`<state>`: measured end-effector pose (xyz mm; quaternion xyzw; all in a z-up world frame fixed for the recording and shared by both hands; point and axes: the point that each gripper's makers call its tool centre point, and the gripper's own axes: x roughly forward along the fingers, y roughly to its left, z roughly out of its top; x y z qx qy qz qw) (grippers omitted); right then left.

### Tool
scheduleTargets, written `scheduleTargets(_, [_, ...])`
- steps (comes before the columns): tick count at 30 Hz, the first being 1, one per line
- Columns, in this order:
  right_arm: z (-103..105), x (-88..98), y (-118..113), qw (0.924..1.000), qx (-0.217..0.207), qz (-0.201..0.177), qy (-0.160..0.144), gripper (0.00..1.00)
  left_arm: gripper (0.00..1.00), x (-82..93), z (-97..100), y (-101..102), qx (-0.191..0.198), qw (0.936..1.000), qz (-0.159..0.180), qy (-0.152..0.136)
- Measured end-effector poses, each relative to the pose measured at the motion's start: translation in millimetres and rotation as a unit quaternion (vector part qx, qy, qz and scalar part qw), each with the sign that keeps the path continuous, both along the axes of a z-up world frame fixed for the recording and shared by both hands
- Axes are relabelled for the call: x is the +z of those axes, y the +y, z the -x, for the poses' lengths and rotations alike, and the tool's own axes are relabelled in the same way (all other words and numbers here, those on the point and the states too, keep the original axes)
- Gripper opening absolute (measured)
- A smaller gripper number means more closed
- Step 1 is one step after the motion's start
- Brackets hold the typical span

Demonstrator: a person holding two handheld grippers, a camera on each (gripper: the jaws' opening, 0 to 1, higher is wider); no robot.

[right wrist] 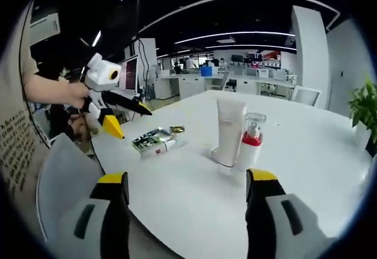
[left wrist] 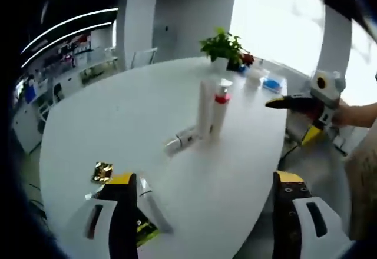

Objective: Arrange the skincare products in the storage area until every visible bottle or jar stands upright without overlapping.

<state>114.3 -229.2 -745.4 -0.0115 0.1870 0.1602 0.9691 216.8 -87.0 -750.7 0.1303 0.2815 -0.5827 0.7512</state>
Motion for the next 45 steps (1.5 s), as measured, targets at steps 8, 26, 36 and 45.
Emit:
scheduleTargets(8, [3,2.2,0,1.0,0.006,0.003,0.0,0.82,0.95,5.4,12.2,28,0.051,0.9985,0.019,0.008])
scheduleTargets(26, [20,1.6,1,0.9998,0.007,0.016,0.003,0.82,0.97,-20.4,34.7,78,0.132,0.9907,0.019,0.029])
scheduleTargets(36, [26,0.8,-10,0.9998,-0.01,0.015,0.003,0.82,0.96,-22.7,38.3,69,0.127,0.9913,0.018,0.031])
scheduleTargets(45, [21,3.9,-13,0.9996,-0.009,0.026,0.001,0.81,0.96,-24.0,36.6,69,0.12,0.9922,0.016,0.029])
